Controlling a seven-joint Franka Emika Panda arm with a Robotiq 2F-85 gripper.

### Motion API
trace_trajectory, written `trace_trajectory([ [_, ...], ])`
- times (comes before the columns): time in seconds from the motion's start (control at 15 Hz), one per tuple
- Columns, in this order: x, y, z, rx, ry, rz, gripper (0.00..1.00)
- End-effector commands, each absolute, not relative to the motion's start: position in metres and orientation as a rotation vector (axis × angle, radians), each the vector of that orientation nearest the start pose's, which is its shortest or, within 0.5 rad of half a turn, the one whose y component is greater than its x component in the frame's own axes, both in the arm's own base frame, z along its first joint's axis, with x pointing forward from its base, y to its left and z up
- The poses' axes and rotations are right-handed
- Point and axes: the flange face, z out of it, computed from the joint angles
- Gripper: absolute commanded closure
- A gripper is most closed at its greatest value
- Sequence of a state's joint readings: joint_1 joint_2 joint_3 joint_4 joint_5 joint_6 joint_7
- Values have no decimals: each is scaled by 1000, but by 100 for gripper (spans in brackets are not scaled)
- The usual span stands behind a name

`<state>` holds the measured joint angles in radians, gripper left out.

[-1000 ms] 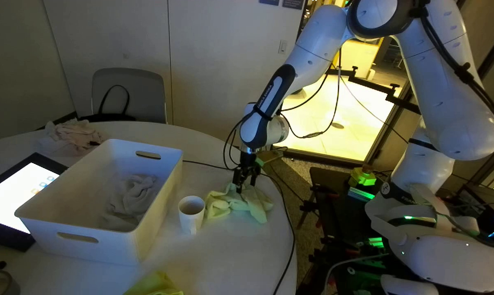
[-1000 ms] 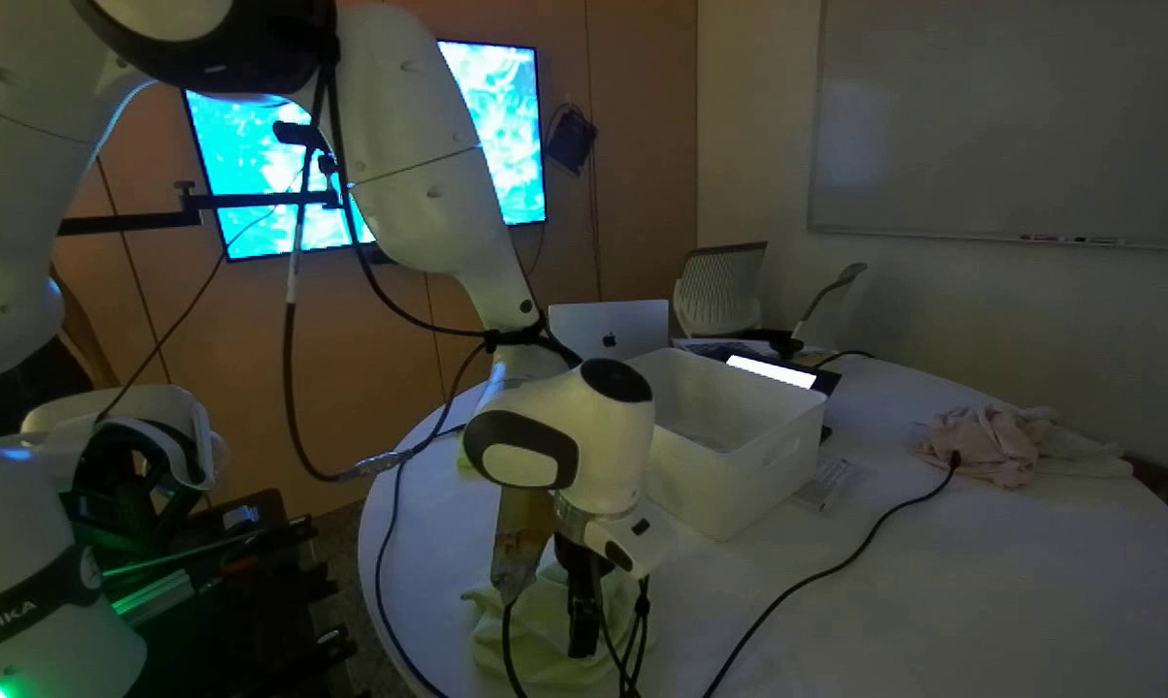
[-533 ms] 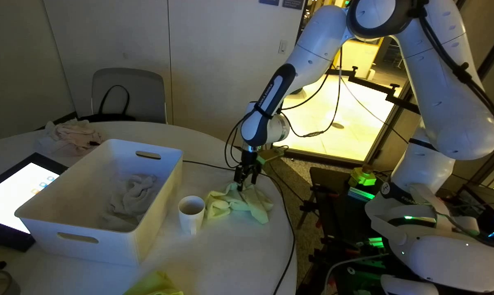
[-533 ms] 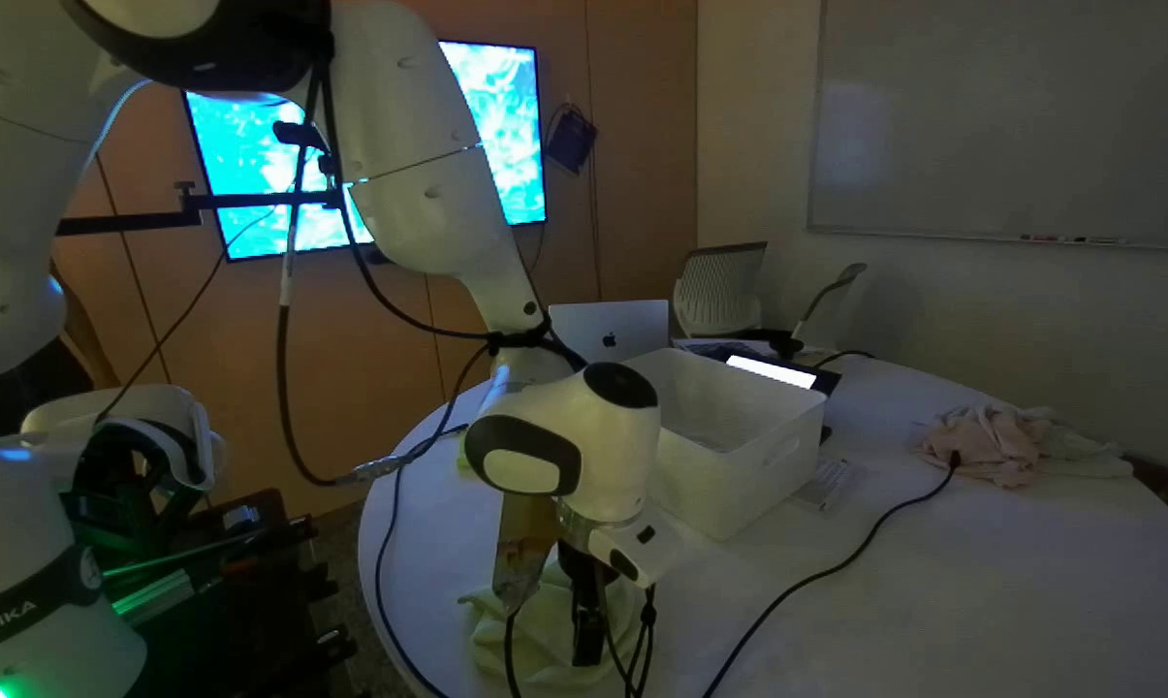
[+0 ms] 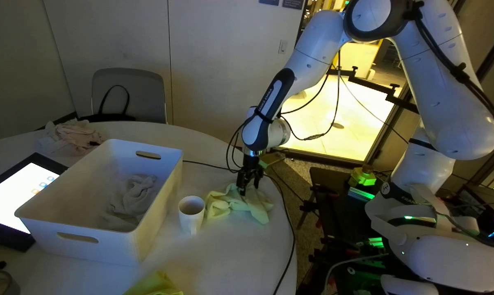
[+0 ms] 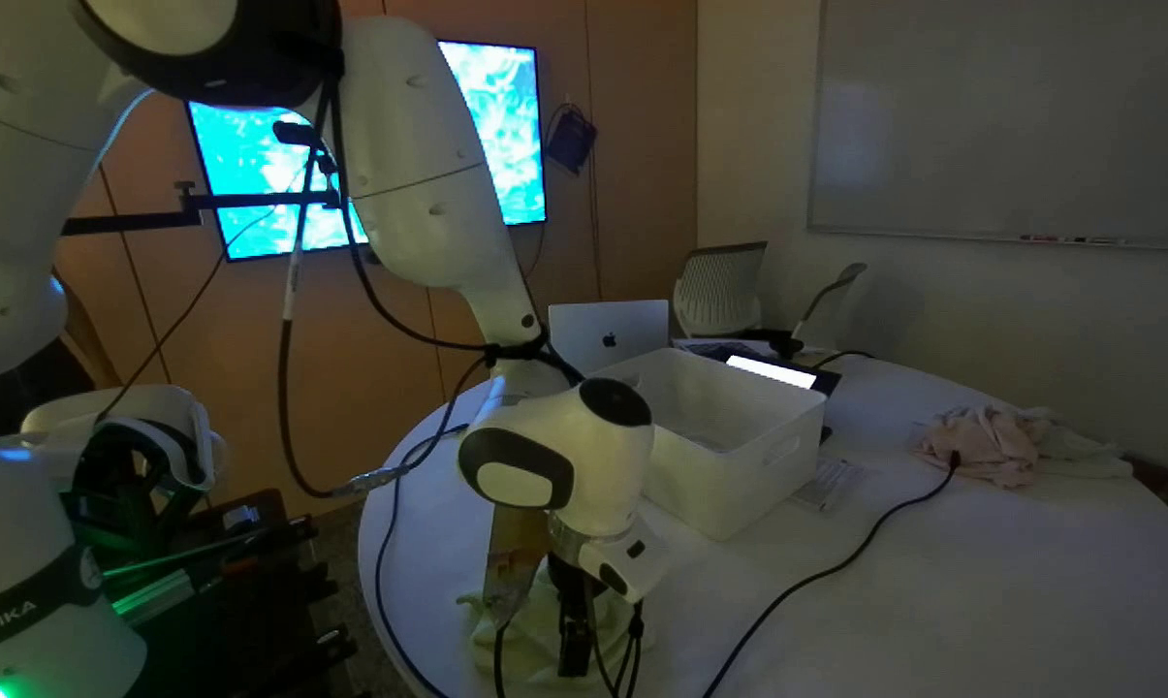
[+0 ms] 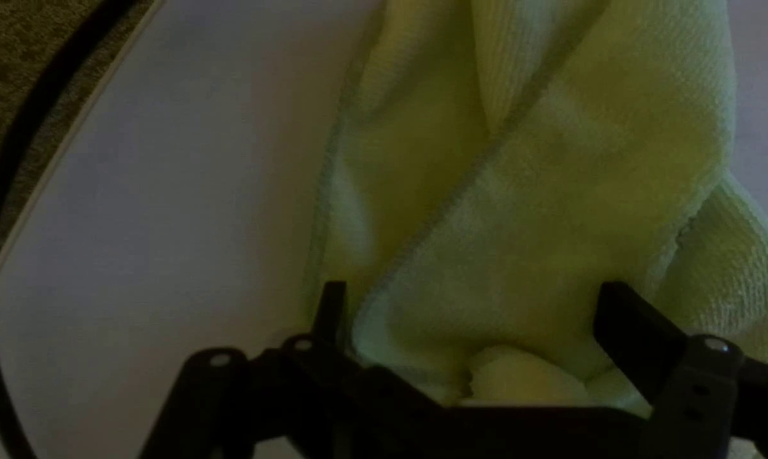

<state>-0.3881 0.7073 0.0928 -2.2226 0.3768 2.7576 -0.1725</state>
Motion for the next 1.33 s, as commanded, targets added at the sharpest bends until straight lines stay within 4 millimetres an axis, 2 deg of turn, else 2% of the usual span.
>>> trace_trajectory([
  [0.0, 472, -144, 30, -2819, 679, 202, 0],
  [0.2, 472, -135, 24, -2808, 652, 215, 0],
  [0.67, 478, -125, 41, -2817, 618, 174, 0],
  [1.27, 476, -121, 58, -2848, 610, 159, 0],
])
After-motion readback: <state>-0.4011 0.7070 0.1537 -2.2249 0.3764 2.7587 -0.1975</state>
